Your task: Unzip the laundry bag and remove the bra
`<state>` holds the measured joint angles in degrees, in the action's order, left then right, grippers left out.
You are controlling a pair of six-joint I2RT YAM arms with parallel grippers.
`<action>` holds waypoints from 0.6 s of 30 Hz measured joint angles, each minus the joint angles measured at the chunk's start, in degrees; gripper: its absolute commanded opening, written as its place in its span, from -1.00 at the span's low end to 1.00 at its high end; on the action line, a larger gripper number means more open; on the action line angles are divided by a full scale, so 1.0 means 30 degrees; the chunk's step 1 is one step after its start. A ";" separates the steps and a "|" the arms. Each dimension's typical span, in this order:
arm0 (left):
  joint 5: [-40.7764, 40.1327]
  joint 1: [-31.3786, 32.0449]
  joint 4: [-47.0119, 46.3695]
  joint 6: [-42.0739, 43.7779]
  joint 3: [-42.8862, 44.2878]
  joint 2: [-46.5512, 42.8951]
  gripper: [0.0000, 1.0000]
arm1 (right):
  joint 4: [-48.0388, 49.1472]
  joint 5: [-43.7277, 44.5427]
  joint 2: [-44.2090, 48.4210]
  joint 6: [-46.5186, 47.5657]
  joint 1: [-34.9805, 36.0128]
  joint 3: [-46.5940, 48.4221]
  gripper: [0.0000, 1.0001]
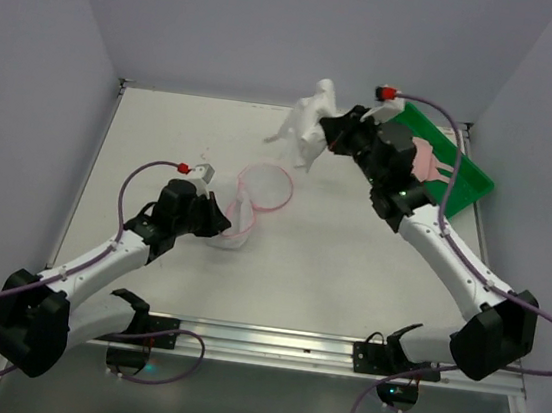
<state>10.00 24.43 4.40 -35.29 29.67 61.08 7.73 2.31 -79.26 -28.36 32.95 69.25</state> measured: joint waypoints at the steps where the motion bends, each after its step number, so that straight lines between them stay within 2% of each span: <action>1: -0.0015 0.0000 0.0007 0.0000 0.0000 0.0036 -1.00 | -0.0313 0.0051 0.0459 0.0146 -0.1027 0.0029 -1.00; 5: -0.0073 0.0000 0.0051 0.0007 0.0007 0.0335 -1.00 | -0.1421 0.0911 0.1443 0.0714 -0.4685 0.0554 -1.00; 10: -0.0087 0.0000 0.0284 0.0007 0.0007 0.0408 -1.00 | -0.2586 0.1909 0.1464 0.1027 -0.8138 0.0809 -1.00; 18: -0.0153 0.0000 0.0335 0.0007 0.0007 0.0503 -1.00 | -0.3905 0.2718 -0.1413 0.0131 -1.2655 0.0874 -1.00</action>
<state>9.54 24.43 5.41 -35.27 29.69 62.59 -3.99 10.46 -83.50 -27.97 -5.02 71.88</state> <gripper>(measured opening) 0.011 0.045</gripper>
